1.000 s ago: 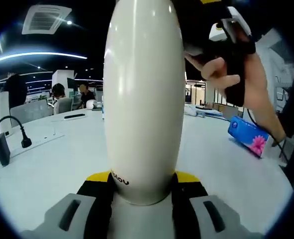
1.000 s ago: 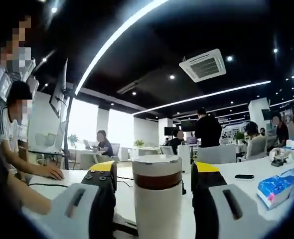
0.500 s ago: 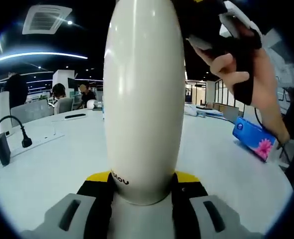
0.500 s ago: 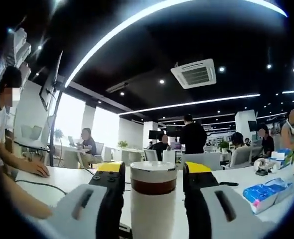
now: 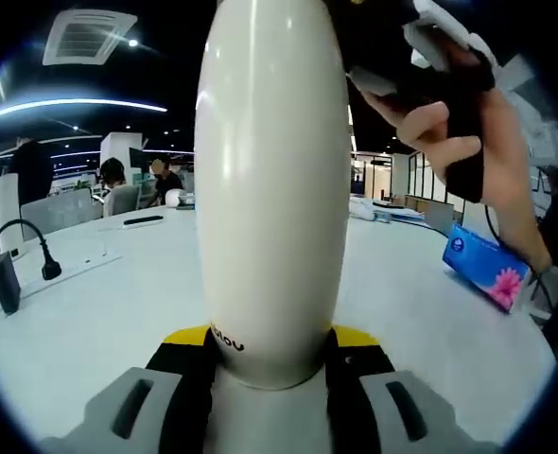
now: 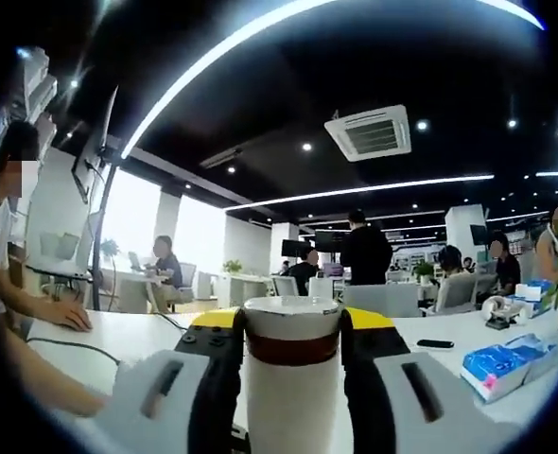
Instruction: Grasp the water cup twist off the cup lid place the cup lid on the table
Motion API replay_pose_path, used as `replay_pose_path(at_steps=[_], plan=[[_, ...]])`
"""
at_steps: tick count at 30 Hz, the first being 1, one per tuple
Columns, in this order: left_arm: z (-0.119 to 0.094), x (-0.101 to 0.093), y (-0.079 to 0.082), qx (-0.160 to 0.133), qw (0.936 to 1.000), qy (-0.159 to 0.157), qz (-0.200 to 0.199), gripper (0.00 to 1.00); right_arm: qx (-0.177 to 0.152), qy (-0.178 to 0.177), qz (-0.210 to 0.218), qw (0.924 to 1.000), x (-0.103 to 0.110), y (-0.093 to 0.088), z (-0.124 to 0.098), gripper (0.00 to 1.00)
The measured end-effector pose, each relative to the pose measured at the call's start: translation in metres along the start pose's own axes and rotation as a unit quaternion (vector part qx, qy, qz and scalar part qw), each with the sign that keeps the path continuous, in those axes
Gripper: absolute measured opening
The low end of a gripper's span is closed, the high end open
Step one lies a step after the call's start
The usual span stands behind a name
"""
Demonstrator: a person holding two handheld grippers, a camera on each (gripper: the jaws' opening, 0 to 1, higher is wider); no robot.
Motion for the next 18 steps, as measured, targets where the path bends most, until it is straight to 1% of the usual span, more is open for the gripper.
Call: replay_pose_path(at_steps=[1,2,4,8,11,18], plan=[[0.0,0.0,0.0,0.0,1.0,0.0,0.0,0.48,-0.001,0.002,0.001,1.0,-0.0001,0.0001,-0.0001,0.44],[0.0001,0.0,0.0001,0.0,1.0,0.0,0.0,0.48,-0.005,0.015,0.007,0.9999,-0.0005,0.0004,0.0004,0.44],[0.0001,0.0,0.0001,0.0,1.0,0.0,0.0,0.48,-0.009,0.029,0.009,0.9995,-0.0026,-0.0004,0.0011,0.44],[0.0001,0.0,0.0001,0.0,1.0,0.0,0.0,0.48,-0.011,0.041,0.019,0.9989,-0.0049,-0.001,0.0017,0.44],[-0.0001,-0.0001,0.0001,0.0,1.0,0.0,0.0,0.48,-0.015,0.058,0.03,0.9977,-0.0033,-0.0012,0.0018,0.44],[-0.0004,0.0,-0.0001,0.0,1.0,0.001,0.0,0.48,-0.025,0.101,0.034,0.994,-0.001,-0.0022,0.0047,0.43]])
Point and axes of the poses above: the point that each gripper's makers call its tool centre point, and the gripper's own axes: z roughly forward along the fingers, x roughly to its left, y roughly out of its top, the point moved 6 cm from there along -z, roughly backward along the fingers, and after that the axes turned 1 degree about -x, right-handed, at the moved point
